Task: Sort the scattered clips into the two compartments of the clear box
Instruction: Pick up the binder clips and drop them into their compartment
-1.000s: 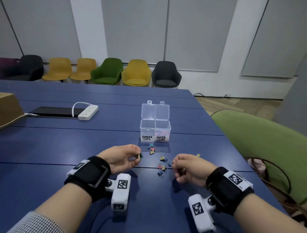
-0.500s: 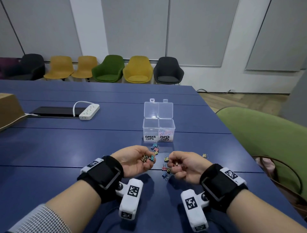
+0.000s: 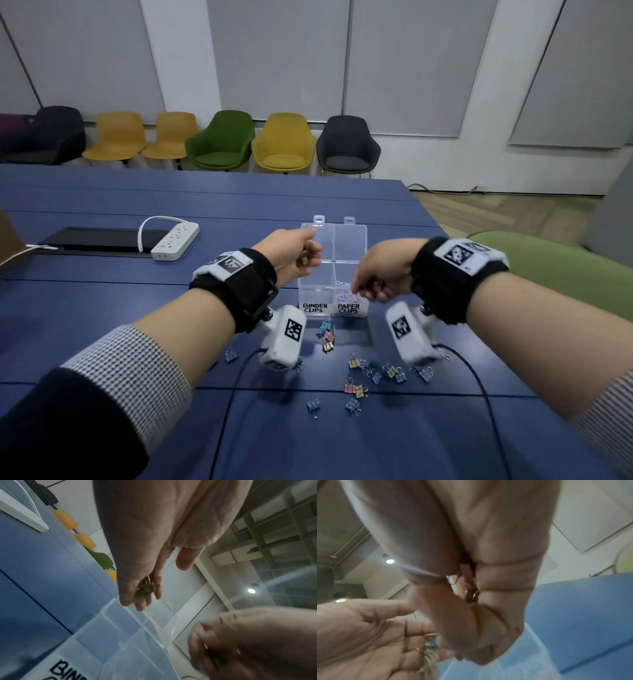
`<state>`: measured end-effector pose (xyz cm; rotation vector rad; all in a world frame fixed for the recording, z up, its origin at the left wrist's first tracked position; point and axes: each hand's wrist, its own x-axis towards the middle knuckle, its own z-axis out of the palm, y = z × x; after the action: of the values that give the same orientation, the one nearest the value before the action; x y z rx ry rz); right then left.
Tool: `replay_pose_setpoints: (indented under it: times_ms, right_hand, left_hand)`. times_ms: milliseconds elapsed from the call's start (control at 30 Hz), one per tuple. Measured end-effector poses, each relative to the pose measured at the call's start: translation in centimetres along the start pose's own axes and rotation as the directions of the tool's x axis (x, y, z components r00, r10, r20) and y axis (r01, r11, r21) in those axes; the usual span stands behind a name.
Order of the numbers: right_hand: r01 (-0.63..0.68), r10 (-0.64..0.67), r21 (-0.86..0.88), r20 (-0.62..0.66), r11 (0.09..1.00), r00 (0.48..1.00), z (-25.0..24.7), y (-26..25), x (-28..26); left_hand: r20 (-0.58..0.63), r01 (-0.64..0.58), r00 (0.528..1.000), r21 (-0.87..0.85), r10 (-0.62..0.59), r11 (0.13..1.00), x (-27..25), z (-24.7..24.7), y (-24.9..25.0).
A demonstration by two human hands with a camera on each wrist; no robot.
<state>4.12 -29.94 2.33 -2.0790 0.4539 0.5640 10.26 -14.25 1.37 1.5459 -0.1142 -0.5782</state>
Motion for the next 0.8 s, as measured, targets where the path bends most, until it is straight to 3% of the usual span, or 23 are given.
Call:
replay_pose_setpoints:
  times_ms: [133, 267, 367, 500, 567, 633, 733, 800]
  right_hand:
    - [-0.002, -0.008, -0.083, -0.116, 0.997, 0.993, 0.4, -4.2, 3.0]
    - [0.032, -0.045, -0.066, -0.205, 0.997, 0.978, 1.6, -6.2, 5.3]
    - [0.047, -0.026, 0.096, -0.209, 0.994, 0.978, 2.4, -6.6, 5.4]
    - [0.098, -0.062, 0.173, -0.199, 0.980, 0.978, 2.0, -6.5, 4.3]
    - [0.130, -0.087, 0.194, -0.213, 0.972, 0.973, 1.4, -5.9, 3.3]
    - [0.130, -0.093, 0.135, -0.252, 0.982, 0.963, 0.5, -4.6, 2.1]
    - [0.078, -0.118, -0.142, -0.305, 0.987, 0.945, -1.4, -0.5, 0.0]
    - [-0.069, -0.042, -0.392, -0.267, 0.917, 0.963, -2.6, 3.4, -1.2]
  left_hand:
    - [-0.006, 0.013, 1.000, 0.107, -0.012, 0.994, 1.8, -0.1, -0.4]
    - [-0.090, -0.065, 0.993, 0.167, 0.081, 0.984, 1.4, -2.3, -1.1]
    - [-0.137, -0.076, 0.984, 0.230, 0.110, 0.970, 0.3, -4.5, -1.8]
    - [-0.170, -0.021, 0.981, 0.406, 0.098, 0.914, -1.4, -7.3, -3.2]
    - [-0.171, 0.043, 0.983, 0.591, 0.073, 0.805, -2.1, -8.9, -4.1]
    - [-0.185, 0.142, 0.983, 0.777, 0.007, 0.613, -3.1, -10.3, -4.8]
    - [-0.211, 0.252, 0.966, 0.891, -0.148, 0.378, -4.7, -11.8, -6.0]
    - [-0.212, 0.276, 0.954, 0.897, -0.211, 0.344, -5.3, -12.2, -6.9]
